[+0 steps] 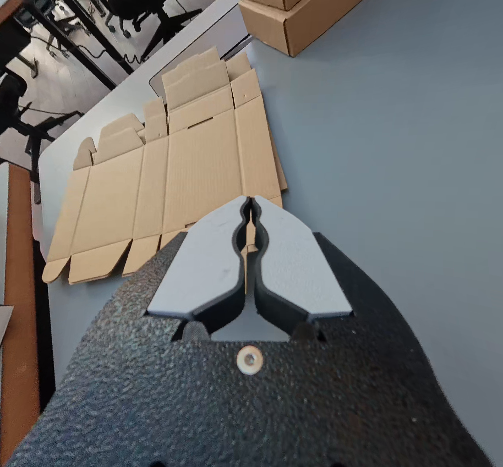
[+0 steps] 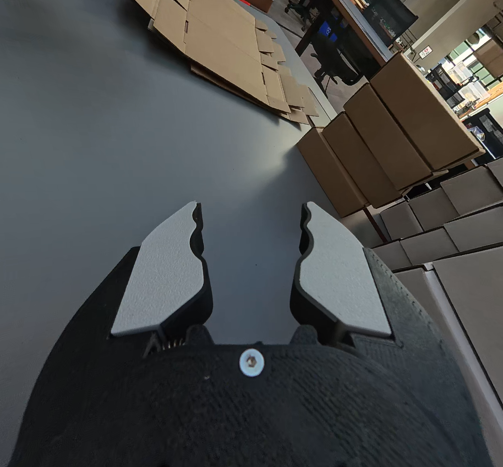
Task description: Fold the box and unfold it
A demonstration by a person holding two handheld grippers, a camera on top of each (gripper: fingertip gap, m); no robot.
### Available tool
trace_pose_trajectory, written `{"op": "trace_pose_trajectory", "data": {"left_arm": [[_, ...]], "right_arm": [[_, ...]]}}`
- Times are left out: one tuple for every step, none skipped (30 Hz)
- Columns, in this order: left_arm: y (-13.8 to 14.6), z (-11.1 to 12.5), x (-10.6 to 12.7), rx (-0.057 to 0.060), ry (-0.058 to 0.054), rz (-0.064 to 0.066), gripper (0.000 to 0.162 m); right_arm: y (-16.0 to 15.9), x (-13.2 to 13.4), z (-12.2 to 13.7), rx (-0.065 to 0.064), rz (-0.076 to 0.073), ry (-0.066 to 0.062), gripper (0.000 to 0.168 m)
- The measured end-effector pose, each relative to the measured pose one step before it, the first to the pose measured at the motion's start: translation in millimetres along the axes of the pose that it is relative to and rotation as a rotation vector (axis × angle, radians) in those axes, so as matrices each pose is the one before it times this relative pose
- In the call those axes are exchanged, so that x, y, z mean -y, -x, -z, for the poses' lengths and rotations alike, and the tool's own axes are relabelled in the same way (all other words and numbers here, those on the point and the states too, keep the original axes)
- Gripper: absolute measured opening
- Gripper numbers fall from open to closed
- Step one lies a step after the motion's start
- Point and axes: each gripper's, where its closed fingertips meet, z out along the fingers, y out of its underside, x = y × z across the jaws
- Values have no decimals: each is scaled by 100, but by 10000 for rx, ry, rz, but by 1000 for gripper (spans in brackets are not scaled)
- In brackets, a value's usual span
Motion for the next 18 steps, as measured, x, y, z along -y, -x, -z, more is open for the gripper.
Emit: {"op": "trace_pose_trajectory", "data": {"left_arm": [[-534, 182, 26, -251, -99, -503, 4], [-426, -15, -366, -153, 200, -519, 18], [-153, -140, -565, 77, 351, -464, 28], [-227, -200, -592, 66, 354, -485, 31], [-200, -172, -378, 112, 192, -495, 29], [23, -81, -30, 265, -36, -406, 25], [-43, 18, 96, 158, -112, -309, 23], [-55, 76, 79, 69, -91, -188, 23], [9, 69, -41, 56, -3, -138, 24], [-18, 52, -196, -4, 91, -209, 26], [42, 47, -283, 40, 127, -323, 28], [113, 35, -343, 109, 150, -412, 28], [106, 3, -345, 118, 160, -446, 29], [67, -29, -254, 125, 117, -404, 30], [-28, -64, -163, 64, 65, -322, 31], [-127, -131, -112, 2, 42, -234, 31], [-152, -153, -70, -5, 27, -192, 32], [-86, -176, -77, 52, 19, -185, 33]], "right_arm": [[10, -80, 27, -7, 41, 37, 70], [1, -21, 13, -8, 14, 2, 70], [30, 18, 8, 11, -7, -16, 70], [29, 4, -18, 11, -6, -14, 70], [16, 8, -48, 1, -4, -1, 70], [45, 6, -53, 23, 8, 10, 70], [1, 7, -21, 6, 17, 7, 70], [-25, -3, -10, -18, 16, 1, 70], [-9, -19, 17, -1, -1, 5, 70], [-29, -39, 11, -3, -19, 6, 70], [-27, -34, 24, -2, -17, 10, 70], [-43, -45, 26, -8, -5, 8, 70], [-45, -55, 15, -13, 3, 4, 70], [-40, -54, 3, -13, -7, 6, 70], [-8, -76, -26, 8, -25, 12, 70], [18, -37, -41, 19, -20, 4, 70], [38, -36, -42, 16, 4, 5, 70], [20, -35, -33, 4, 22, 22, 70]]}}
